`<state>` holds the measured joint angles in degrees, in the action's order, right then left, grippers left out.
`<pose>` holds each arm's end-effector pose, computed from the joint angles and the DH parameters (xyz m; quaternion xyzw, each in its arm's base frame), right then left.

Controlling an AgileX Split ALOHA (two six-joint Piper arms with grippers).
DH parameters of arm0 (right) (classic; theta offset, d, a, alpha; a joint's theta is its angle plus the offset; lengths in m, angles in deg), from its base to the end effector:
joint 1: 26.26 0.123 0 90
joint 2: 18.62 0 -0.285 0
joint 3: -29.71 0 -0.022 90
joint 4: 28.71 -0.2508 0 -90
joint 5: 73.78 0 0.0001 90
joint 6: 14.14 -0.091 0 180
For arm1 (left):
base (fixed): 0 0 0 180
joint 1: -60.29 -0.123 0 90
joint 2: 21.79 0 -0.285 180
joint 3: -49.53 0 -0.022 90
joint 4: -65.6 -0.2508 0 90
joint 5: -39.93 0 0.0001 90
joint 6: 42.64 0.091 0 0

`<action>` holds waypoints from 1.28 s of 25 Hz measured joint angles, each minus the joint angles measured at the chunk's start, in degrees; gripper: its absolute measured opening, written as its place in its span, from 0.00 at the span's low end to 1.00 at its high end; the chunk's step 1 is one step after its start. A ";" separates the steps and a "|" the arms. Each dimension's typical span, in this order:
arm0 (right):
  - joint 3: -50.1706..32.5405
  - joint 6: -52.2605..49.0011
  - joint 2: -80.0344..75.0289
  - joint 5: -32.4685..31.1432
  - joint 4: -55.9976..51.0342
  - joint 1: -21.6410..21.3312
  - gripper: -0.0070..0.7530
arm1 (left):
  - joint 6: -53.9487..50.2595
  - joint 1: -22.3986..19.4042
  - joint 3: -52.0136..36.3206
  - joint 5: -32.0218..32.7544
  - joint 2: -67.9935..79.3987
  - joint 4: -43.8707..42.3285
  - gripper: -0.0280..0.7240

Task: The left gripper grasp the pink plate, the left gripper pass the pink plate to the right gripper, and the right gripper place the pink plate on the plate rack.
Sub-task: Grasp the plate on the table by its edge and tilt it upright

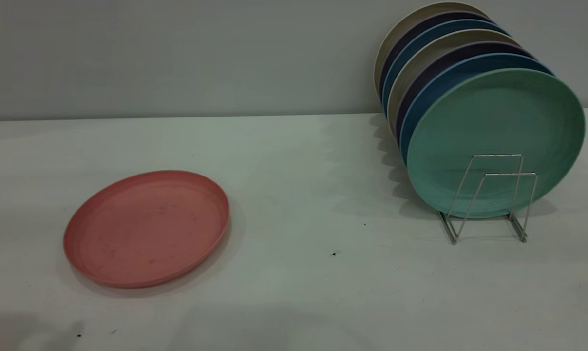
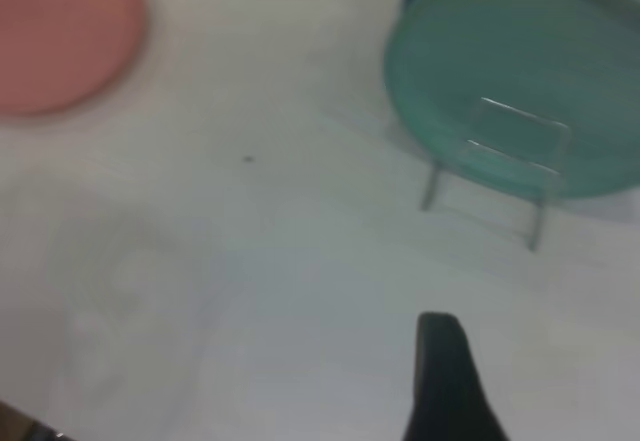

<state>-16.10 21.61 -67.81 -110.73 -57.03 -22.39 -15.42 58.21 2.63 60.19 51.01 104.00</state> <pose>0.1316 0.0350 0.2844 -0.1885 0.8734 0.0973 0.4383 0.2069 -0.0121 0.2263 -0.0518 0.9206 -0.1239 0.3666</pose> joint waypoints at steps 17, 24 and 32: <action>3.68 7.76 -11.78 2.11 -9.66 0.00 0.68 | 40.92 -15.00 9.22 4.86 37.56 41.34 0.81; 3.68 13.28 -14.35 4.58 -16.29 0.00 0.68 | 44.73 -14.94 9.52 3.73 45.21 45.82 0.79; 3.73 24.42 -22.62 5.64 -27.99 0.00 0.68 | 55.13 -14.94 10.05 3.57 52.34 54.63 0.79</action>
<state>-12.37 46.03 -90.43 -105.09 -85.02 -22.39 39.71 43.26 12.68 63.77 103.35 158.63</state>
